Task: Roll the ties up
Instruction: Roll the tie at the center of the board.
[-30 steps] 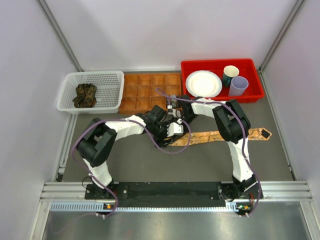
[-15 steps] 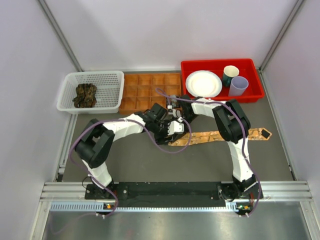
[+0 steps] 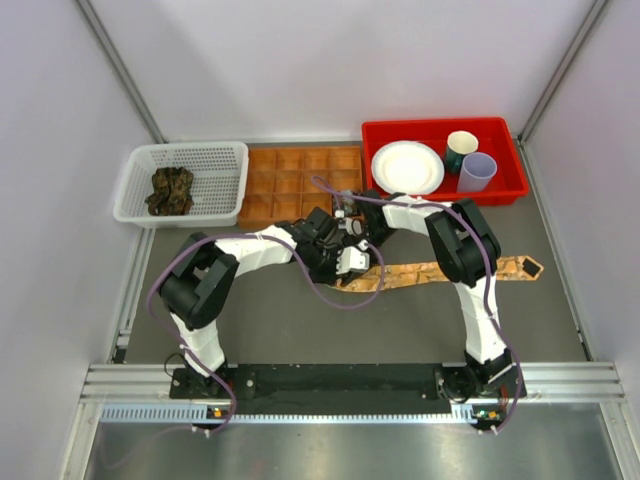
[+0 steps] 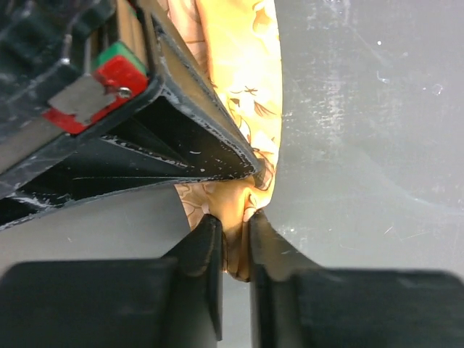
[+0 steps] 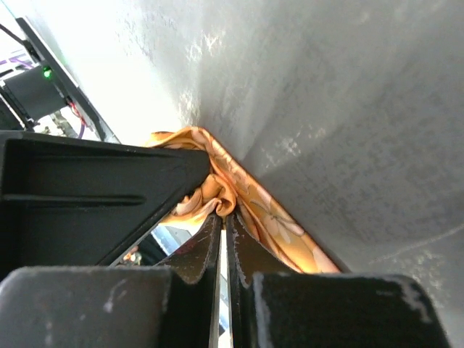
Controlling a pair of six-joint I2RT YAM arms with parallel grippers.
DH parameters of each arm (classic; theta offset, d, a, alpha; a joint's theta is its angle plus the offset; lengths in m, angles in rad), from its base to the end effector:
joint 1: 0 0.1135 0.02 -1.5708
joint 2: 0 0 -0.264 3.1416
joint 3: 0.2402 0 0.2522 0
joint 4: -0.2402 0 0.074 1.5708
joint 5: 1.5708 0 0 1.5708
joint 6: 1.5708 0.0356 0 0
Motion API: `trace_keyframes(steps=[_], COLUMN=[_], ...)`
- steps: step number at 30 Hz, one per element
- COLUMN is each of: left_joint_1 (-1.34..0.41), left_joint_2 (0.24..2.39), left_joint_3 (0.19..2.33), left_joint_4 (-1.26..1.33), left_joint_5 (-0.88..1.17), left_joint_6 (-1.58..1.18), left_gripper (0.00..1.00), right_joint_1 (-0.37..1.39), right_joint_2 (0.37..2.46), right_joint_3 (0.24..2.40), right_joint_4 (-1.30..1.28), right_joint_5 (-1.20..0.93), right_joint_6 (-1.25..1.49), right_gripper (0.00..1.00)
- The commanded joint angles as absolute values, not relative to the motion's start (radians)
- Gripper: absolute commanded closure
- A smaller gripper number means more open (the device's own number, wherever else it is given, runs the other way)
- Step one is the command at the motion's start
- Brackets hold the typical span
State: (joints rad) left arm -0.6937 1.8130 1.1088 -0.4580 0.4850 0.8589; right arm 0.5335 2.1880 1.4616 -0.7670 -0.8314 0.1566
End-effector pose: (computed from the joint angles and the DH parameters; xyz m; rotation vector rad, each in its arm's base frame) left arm 0.2591 -0.2370 0.1601 1.9426 1.7855 -0.6046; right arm 0.3339 0.2278 0.1133 0.5506 -2.6409 -1.1558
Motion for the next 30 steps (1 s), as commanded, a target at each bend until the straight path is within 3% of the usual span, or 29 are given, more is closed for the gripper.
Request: trace_keyframes(steps=[1,3,7,12,21,30], left_joint_1=[-0.693,-0.695,-0.692,-0.690,-0.687,-0.687], left_joint_2=[1.810,1.807,1.810,1.799,1.737,1.756], left_joint_3=[1.071,1.065,1.065,1.062,1.045,1.035], left_joint_4=[-0.476,-0.471,-0.450,-0.411,-0.296,-0.267], left_joint_5=[0.471,0.460,0.448,0.457,0.446,0.328], left_joint_6=[0.868,0.858,0.844,0.809,0.710,0.678], left_gripper=[0.95,1.00,1.00,1.00,1.00,1.00], right_joint_1=[0.499,0.473,0.413,0.413,0.456,0.456], right_joint_2=[2.180,2.152,2.117,2.120,2.138,2.132], right_joint_3=[1.529,1.534,1.543,1.532,1.480,1.485], right_joint_4=[-0.778,-0.799,-0.824,-0.836,-0.833,-0.827], right_joint_5=[-0.836,-0.828,-0.773,-0.619,-0.460,-0.436], right_joint_6=[0.141,0.143,0.121,0.083,-0.031,-0.052], right_gripper=[0.98,0.92,0.89,1.00,1.00,1.00])
